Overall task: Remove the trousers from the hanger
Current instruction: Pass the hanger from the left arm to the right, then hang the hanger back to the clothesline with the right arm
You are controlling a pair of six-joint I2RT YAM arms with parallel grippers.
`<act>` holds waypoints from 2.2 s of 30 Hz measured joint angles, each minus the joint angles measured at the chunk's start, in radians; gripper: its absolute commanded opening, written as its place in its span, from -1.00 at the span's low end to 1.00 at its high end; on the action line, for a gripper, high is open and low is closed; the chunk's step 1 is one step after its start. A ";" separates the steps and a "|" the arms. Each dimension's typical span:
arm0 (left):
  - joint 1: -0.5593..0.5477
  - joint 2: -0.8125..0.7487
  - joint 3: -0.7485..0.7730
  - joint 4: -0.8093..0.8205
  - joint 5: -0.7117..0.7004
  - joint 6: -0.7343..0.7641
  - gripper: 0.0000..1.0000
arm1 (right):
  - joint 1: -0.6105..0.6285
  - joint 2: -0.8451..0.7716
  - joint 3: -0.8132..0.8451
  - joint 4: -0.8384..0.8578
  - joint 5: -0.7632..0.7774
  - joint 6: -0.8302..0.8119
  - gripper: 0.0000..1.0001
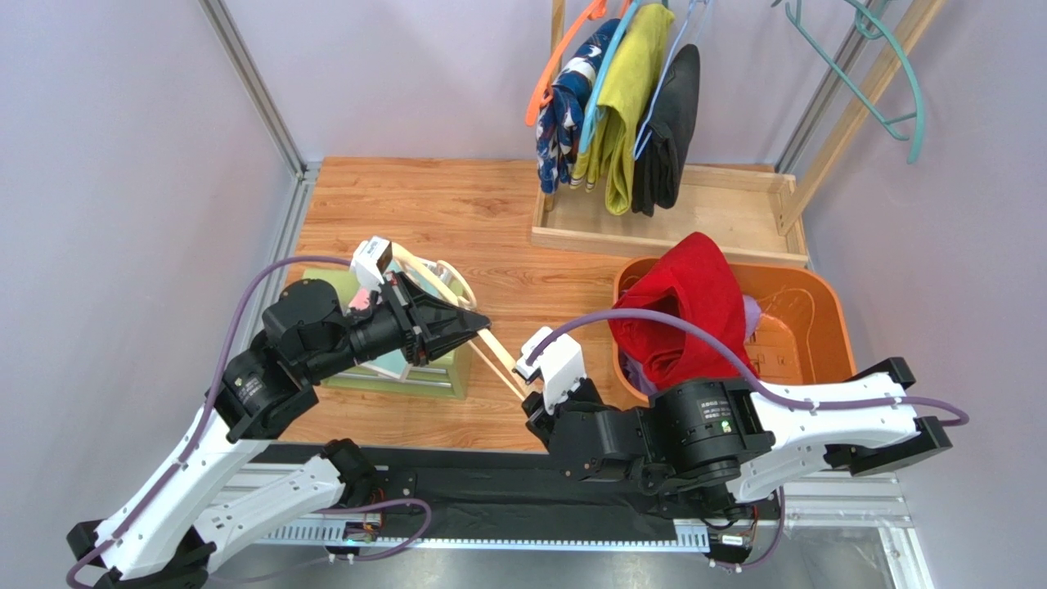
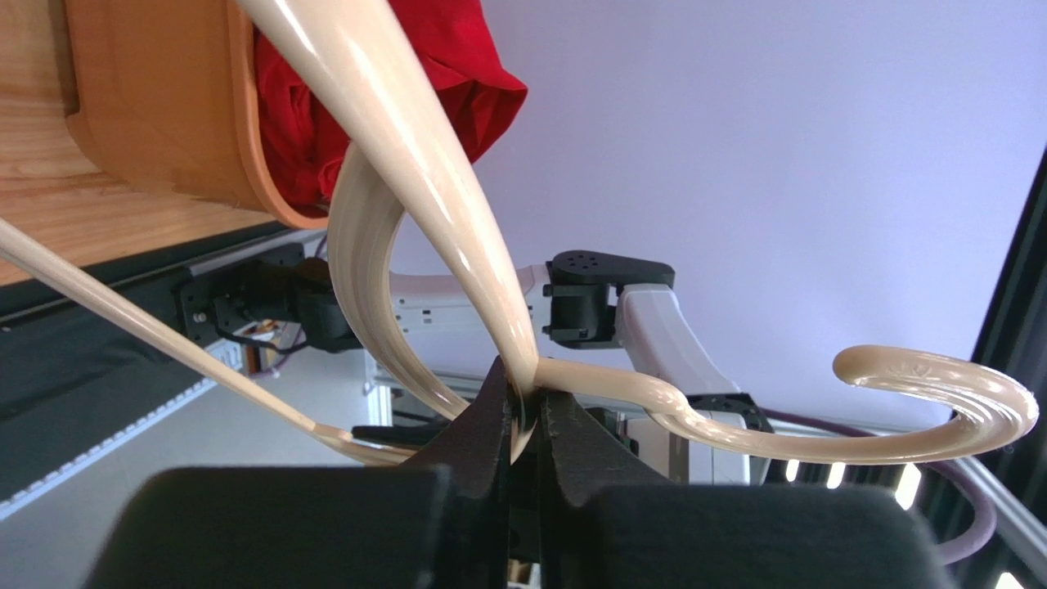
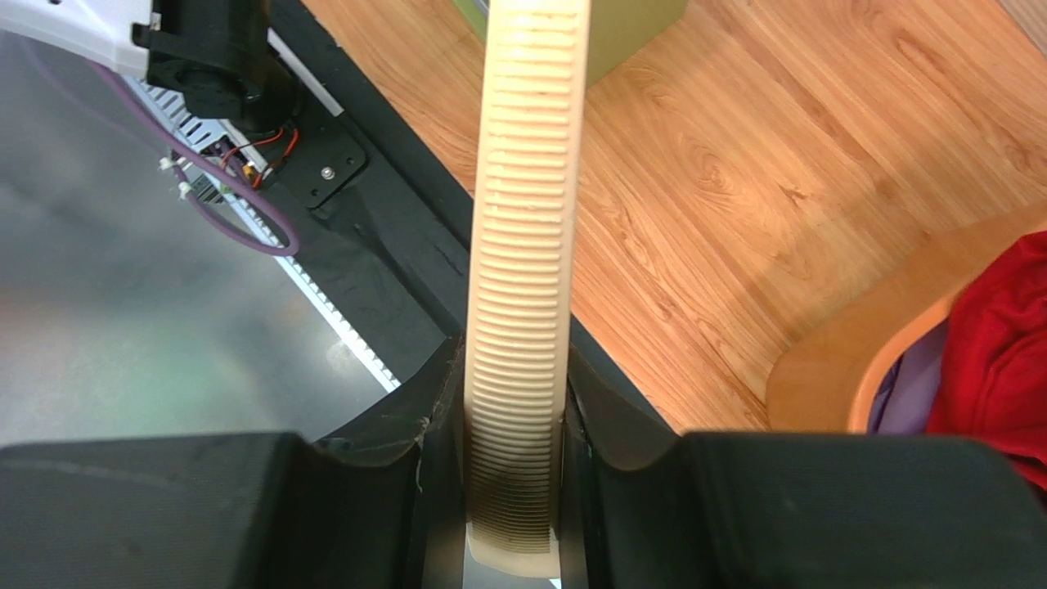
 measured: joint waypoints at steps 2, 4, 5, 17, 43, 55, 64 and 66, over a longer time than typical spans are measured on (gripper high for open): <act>0.000 0.000 0.000 0.000 0.006 0.023 0.01 | 0.001 0.000 0.000 0.012 -0.010 -0.005 -1.00; 0.000 -0.001 0.008 -0.002 0.024 0.038 0.35 | 0.001 -0.001 0.000 0.019 -0.009 -0.002 -1.00; 0.000 -0.002 0.016 0.004 0.031 0.047 0.56 | 0.001 -0.003 0.000 0.019 -0.009 0.002 -1.00; 0.000 -0.072 0.086 0.084 0.119 0.192 0.74 | -0.016 -0.234 0.030 0.017 -0.017 0.084 -1.00; 0.000 -0.170 0.050 0.030 0.114 0.209 0.67 | -0.141 -0.362 0.013 -0.166 0.367 0.365 -1.00; 0.000 -0.174 0.024 0.022 0.114 0.205 0.65 | -0.161 -0.229 -0.016 0.275 0.100 -0.179 -1.00; 0.000 -0.216 0.025 -0.008 0.095 0.205 0.64 | -0.408 0.011 0.232 0.530 0.047 -0.424 -1.00; 0.000 -0.233 0.026 -0.029 0.084 0.205 0.64 | -0.475 0.033 0.298 0.563 0.046 -0.459 -1.00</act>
